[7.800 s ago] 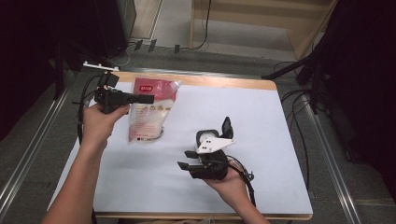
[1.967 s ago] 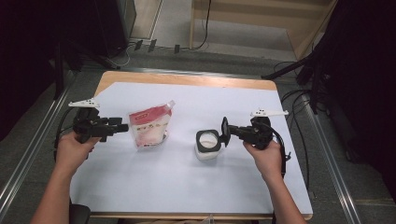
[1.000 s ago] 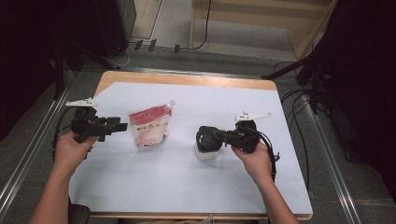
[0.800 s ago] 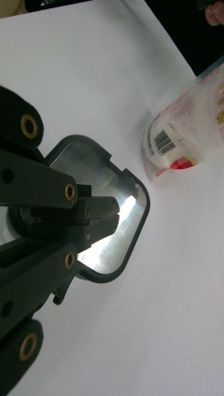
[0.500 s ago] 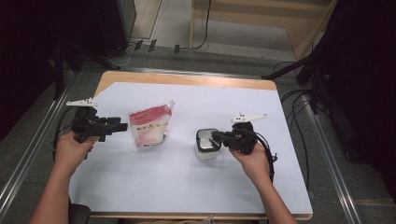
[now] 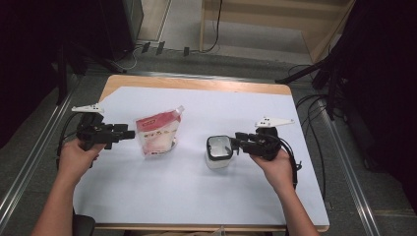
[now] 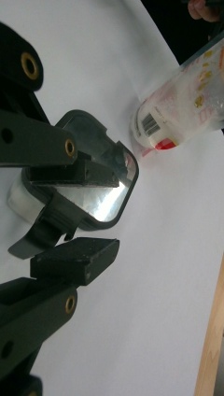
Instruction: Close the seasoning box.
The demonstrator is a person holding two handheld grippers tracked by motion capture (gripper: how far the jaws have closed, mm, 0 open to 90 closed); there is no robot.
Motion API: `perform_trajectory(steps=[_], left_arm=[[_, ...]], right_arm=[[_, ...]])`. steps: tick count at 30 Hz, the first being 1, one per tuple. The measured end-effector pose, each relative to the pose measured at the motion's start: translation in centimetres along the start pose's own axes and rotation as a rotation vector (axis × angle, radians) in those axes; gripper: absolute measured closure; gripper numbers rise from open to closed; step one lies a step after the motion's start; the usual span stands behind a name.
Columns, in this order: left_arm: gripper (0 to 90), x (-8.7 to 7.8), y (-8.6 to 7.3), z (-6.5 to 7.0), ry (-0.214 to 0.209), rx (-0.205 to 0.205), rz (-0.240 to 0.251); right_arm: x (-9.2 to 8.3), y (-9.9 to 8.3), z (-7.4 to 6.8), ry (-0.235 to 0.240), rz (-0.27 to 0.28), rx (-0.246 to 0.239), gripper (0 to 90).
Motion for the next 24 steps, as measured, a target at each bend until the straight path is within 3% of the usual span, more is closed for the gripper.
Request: perform_trajectory(steps=[4, 16, 21, 24], left_arm=[[43.9, 0.0, 0.0, 0.0, -0.004, 0.002, -0.003], [42.3, 0.2, -0.1, 0.0, -0.009, -0.011, -0.007], [42.4, 0.3, -0.1, -0.2, -0.007, -0.016, -0.009], [41.8, 0.3, -0.2, -0.3, -0.004, -0.021, -0.017]], right_arm=[[-0.5, -0.2, 0.7, -0.012, 0.002, 0.023, 60.1], [-1.9, -1.1, 3.4, -0.089, 0.017, 0.032, 51.1], [-2.2, -1.6, 4.6, -0.123, 0.04, 0.017, 40.6], [-2.1, -2.4, 5.6, -0.133, 0.055, 0.017, 38.7]])
Point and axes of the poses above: each handheld gripper's, and its own axes: x roughly forward along the jaws, y roughly out of its top, z roughly to its right, the point moved 7 cm from there along x, roughly forward along the jaws, and after that the axes turned 7 degrees about -y, right-handed, at the moved point
